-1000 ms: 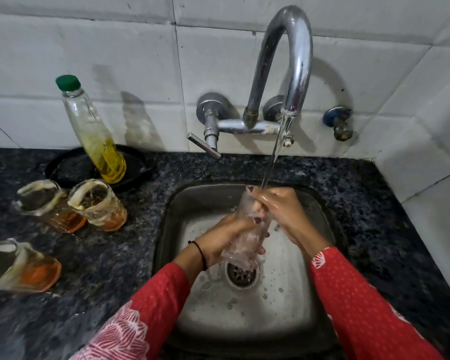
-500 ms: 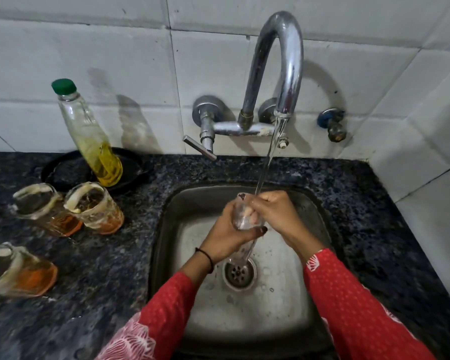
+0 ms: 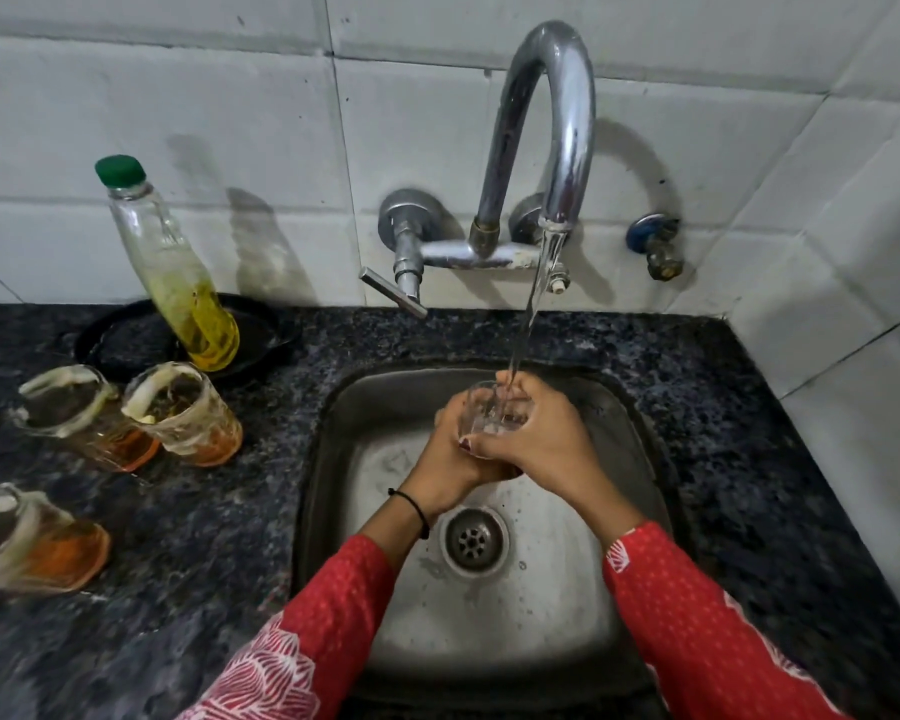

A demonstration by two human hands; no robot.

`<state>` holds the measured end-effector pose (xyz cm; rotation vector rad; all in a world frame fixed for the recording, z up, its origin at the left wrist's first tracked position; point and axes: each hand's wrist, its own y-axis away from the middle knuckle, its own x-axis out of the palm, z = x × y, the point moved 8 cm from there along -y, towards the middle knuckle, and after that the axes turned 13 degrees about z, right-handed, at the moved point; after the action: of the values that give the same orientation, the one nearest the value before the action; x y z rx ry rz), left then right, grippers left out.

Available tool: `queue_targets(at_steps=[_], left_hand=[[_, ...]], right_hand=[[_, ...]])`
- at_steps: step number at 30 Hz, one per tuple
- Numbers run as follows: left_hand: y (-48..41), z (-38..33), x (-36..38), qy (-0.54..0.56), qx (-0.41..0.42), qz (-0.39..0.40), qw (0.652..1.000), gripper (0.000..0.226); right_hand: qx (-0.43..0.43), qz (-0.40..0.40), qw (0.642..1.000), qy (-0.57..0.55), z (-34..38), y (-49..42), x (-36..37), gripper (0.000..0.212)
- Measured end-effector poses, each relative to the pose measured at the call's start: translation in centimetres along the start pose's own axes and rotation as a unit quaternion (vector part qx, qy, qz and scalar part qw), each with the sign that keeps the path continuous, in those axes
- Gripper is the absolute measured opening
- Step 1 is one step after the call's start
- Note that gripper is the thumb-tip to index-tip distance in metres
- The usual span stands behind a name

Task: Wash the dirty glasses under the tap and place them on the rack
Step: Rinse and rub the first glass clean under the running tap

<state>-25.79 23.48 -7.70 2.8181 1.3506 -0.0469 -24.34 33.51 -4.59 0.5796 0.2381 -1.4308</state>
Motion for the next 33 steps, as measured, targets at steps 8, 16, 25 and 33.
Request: queue_targets(at_steps=[8, 16, 25, 33], left_hand=[[2.7, 5.8, -0.3, 0.095, -0.144, -0.020, 0.985, 0.087], [2.6, 4.9, -1.3, 0.168, -0.128, -0.082, 0.974, 0.042], [0.2, -4.3, -2.2, -0.127, 0.054, -0.082, 0.987, 0.022], [1.1, -4.0, -3.4, -0.208, 0.003, -0.160, 0.965, 0.013]], right_hand=[[-0.070, -0.079, 0.994, 0.041, 0.9, 0.9, -0.1, 0.083], [-0.097, -0.135, 0.981, -0.101, -0.5, 0.7, -0.3, 0.063], [0.165, -0.069, 0.722, -0.668, -7.5, 1.5, 7.4, 0.036], [0.174, -0.041, 0.746, -0.642, -6.5, 1.1, 5.9, 0.058]])
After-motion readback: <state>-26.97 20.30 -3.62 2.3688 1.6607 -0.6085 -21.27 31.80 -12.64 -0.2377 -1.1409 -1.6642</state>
